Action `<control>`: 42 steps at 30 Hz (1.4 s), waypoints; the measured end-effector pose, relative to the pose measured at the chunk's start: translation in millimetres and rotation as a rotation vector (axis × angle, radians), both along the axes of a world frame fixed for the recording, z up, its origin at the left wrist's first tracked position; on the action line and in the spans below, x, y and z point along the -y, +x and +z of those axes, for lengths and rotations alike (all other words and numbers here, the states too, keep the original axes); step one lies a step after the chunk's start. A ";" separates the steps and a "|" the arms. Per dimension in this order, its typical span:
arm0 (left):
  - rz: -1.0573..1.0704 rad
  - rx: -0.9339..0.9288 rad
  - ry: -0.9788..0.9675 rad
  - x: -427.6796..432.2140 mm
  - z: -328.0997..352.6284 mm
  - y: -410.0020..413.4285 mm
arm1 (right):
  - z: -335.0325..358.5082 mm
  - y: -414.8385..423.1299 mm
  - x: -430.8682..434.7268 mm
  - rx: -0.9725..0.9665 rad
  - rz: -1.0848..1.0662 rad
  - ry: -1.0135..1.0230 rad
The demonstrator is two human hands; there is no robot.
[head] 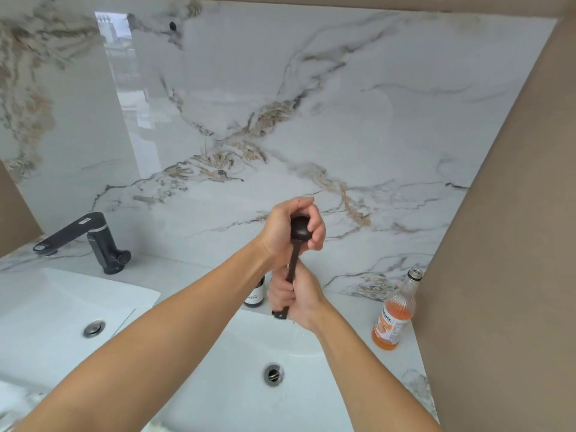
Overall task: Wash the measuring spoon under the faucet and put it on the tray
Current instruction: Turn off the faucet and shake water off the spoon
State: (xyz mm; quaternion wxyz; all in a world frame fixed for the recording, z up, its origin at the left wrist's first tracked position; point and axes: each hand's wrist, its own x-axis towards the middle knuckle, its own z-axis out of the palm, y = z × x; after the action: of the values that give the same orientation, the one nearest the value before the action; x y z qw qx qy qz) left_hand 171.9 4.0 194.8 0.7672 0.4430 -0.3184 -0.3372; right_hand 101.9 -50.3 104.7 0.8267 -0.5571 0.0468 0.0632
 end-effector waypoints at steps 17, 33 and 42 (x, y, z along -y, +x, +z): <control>0.238 -0.029 0.277 -24.1 -28.0 29.3 | -74.4 -39.0 3.9 -0.050 -0.167 -0.307; 0.199 0.776 1.537 -88.0 -118.1 81.7 | -116.8 -15.4 -53.9 -0.651 -0.102 -0.628; -0.022 0.627 1.513 -145.3 -187.2 96.2 | -125.7 -2.8 -61.6 -0.778 -0.287 -0.635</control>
State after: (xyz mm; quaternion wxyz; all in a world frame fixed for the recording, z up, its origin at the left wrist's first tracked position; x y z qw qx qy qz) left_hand 268.1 149.4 7.6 0.1330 0.9114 -0.2089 -0.3286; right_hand 99.1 11.4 -21.1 0.5390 -0.7035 0.4433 0.1344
